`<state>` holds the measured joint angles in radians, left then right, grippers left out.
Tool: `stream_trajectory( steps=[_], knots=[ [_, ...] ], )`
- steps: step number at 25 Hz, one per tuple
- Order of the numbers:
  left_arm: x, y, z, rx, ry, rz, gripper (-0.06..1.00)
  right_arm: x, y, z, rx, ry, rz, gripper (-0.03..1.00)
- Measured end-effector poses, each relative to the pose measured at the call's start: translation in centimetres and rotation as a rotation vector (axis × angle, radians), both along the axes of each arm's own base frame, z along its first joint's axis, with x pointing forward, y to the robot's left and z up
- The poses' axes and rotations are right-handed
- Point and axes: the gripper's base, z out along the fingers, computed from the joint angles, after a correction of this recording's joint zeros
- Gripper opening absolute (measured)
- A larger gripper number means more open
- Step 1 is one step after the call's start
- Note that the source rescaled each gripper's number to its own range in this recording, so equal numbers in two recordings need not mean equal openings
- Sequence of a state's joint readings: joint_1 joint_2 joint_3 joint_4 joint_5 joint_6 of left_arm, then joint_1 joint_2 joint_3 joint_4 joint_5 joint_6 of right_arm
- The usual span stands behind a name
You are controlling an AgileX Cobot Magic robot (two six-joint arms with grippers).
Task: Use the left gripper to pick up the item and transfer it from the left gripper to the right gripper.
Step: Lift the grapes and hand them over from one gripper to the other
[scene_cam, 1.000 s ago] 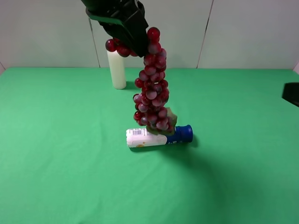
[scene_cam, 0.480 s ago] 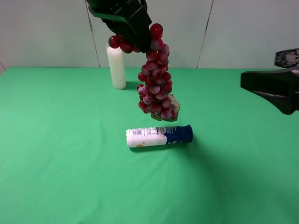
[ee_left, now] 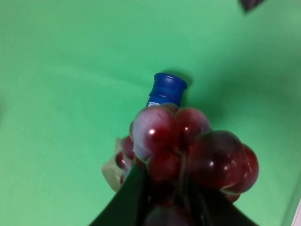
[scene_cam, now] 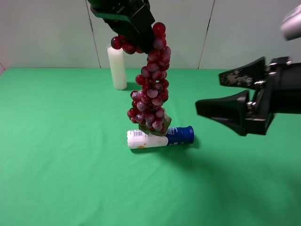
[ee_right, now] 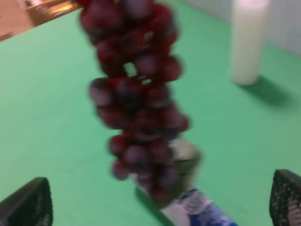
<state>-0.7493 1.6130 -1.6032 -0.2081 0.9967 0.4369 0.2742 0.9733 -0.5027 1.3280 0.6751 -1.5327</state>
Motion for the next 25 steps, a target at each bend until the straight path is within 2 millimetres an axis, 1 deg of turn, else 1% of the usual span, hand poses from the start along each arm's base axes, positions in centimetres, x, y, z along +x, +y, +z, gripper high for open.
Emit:
stream_trajectory(
  steps=[7,11,15,18,25],
  knots=[
    [0.1,-0.1,0.1,-0.014,-0.014,0.005,0.00,1.8,2.4,-2.2,0.033,0.058,0.040,1.00],
    [0.2,-0.1,0.1,-0.020,-0.021,0.007,0.00,3.1,3.1,-3.5,0.050,0.069,0.030,1.00],
    [0.2,-0.1,0.1,-0.020,-0.021,0.007,0.00,4.0,3.6,-4.8,0.029,0.083,0.066,1.00],
    [0.2,-0.1,0.1,-0.020,-0.021,0.007,0.00,4.9,4.2,-4.9,0.037,0.092,0.089,1.00],
    [0.2,-0.1,0.1,-0.021,-0.022,0.008,0.00,7.4,5.3,-4.5,0.049,0.079,0.096,1.00]
  ],
)
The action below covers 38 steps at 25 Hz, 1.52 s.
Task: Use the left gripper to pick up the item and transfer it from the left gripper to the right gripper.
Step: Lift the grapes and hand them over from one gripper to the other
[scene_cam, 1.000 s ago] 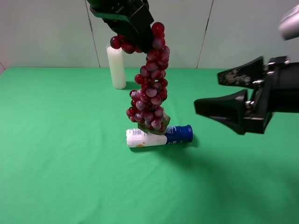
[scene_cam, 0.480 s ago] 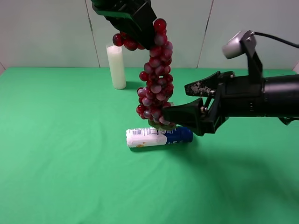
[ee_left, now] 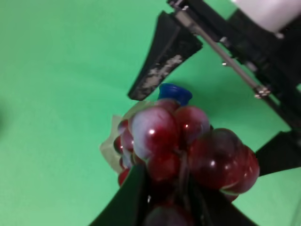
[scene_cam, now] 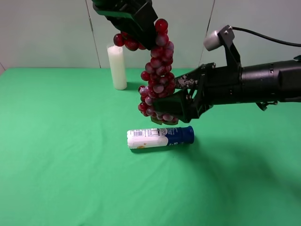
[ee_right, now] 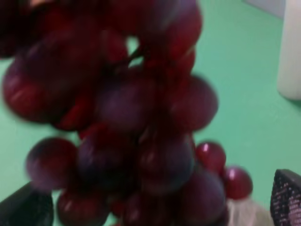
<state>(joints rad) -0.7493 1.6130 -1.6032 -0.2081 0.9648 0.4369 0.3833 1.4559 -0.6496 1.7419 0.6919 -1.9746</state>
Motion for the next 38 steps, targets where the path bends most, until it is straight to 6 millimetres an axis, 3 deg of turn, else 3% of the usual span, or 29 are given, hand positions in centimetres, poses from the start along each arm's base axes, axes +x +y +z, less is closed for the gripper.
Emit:
stream_trajectory(
  steps=[9,18,26,28,32,33,38],
  knots=[
    [0.0,0.0,0.0,-0.001,-0.001,0.001,0.00,0.5,1.4,-0.5,0.045,0.015,0.102,1.00],
    [0.0,0.0,0.0,0.003,-0.005,0.002,0.00,-0.8,5.7,-0.8,-0.020,-0.027,0.219,1.00],
    [0.1,0.1,0.0,0.009,-0.010,0.002,0.00,-0.2,5.7,-1.5,-0.052,0.014,0.159,0.98],
    [0.1,0.1,0.0,0.009,-0.010,0.002,0.00,-0.1,5.6,-1.6,-0.062,0.015,0.146,0.77],
    [0.1,0.1,0.0,0.008,-0.009,0.002,0.00,0.0,5.5,-1.7,-0.075,0.012,0.131,0.07],
    [0.1,0.1,0.0,0.008,-0.009,0.002,0.00,0.0,5.5,-1.7,-0.077,0.012,0.129,0.02],
    [0.1,0.1,0.0,0.007,-0.009,0.002,0.00,0.0,5.5,-1.7,-0.077,0.013,0.128,0.02]
  ],
)
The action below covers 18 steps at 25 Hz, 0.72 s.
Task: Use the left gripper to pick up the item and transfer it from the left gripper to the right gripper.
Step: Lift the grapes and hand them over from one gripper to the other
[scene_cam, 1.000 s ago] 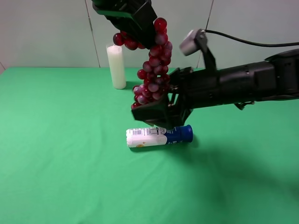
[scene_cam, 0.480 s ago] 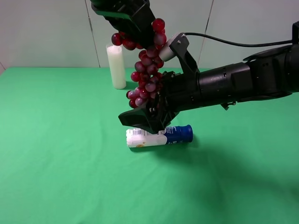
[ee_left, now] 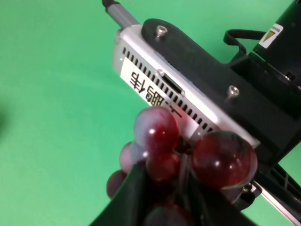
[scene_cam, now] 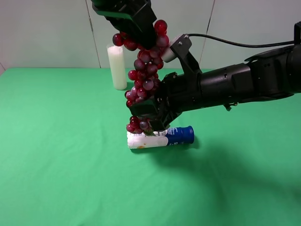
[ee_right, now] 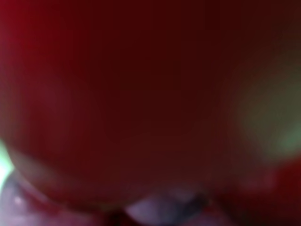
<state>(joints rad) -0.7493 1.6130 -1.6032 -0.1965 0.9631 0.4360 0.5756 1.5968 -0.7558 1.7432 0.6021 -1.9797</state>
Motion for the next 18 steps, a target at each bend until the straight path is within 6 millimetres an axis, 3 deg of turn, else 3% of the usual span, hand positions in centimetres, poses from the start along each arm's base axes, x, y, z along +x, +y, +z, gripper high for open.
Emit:
stream_trajectory(
  steps=[12,14,17,18],
  knots=[
    [0.01,-0.01,0.01,-0.002,-0.001,0.000,0.02,0.02,-0.01,-0.01,-0.001,0.000,-0.002,0.02],
    [0.07,-0.07,0.09,-0.011,-0.008,0.003,0.21,0.05,-0.04,-0.04,-0.006,-0.001,-0.005,0.02],
    [0.10,-0.12,0.12,-0.021,-0.003,0.017,0.72,0.12,-0.08,-0.14,-0.014,-0.002,-0.012,0.02],
    [0.11,-0.12,0.16,-0.023,-0.001,0.024,0.81,0.13,-0.09,-0.16,-0.017,-0.003,-0.012,0.02]
  ],
)
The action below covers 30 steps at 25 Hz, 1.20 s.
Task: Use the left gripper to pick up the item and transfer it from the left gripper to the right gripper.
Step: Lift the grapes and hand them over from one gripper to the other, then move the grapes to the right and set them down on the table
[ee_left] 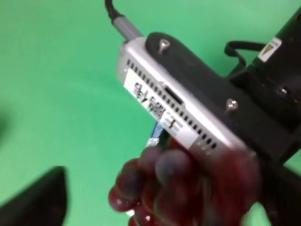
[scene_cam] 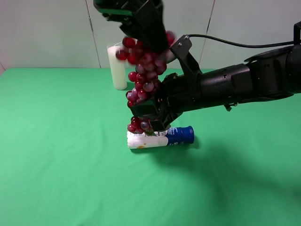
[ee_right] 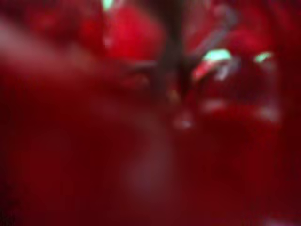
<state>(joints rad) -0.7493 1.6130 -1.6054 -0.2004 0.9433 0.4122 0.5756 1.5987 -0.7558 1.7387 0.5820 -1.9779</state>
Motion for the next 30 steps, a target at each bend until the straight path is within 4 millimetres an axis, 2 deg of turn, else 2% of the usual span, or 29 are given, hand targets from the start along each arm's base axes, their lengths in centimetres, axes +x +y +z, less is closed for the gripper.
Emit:
stream_trajectory(
  steps=[2,4,8,14,17,25,30],
  knots=[
    [0.0,0.0,0.1,-0.008,0.006,0.003,0.93,0.0,0.0,-0.1,-0.003,0.000,0.000,0.02],
    [-0.1,0.0,0.1,-0.008,0.010,0.004,0.97,0.0,0.0,-0.1,-0.003,0.000,0.000,0.02],
    [-0.1,0.0,0.3,-0.010,0.015,0.006,1.00,0.0,0.0,-0.1,-0.003,0.000,0.000,0.02],
    [-0.4,0.4,2.2,-0.042,-0.023,0.019,1.00,0.0,0.0,-0.1,-0.003,0.000,0.000,0.02],
    [-1.1,1.5,3.3,-0.026,-0.046,0.056,1.00,0.0,0.0,-0.1,-0.003,0.000,0.000,0.02],
    [-3.5,6.4,6.4,0.103,-0.117,0.226,1.00,0.0,0.0,-0.1,0.000,0.009,-0.006,0.02],
    [-5.0,8.7,8.4,0.080,-0.185,0.310,1.00,0.0,0.0,-0.1,0.002,0.017,-0.011,0.02]
  ],
)
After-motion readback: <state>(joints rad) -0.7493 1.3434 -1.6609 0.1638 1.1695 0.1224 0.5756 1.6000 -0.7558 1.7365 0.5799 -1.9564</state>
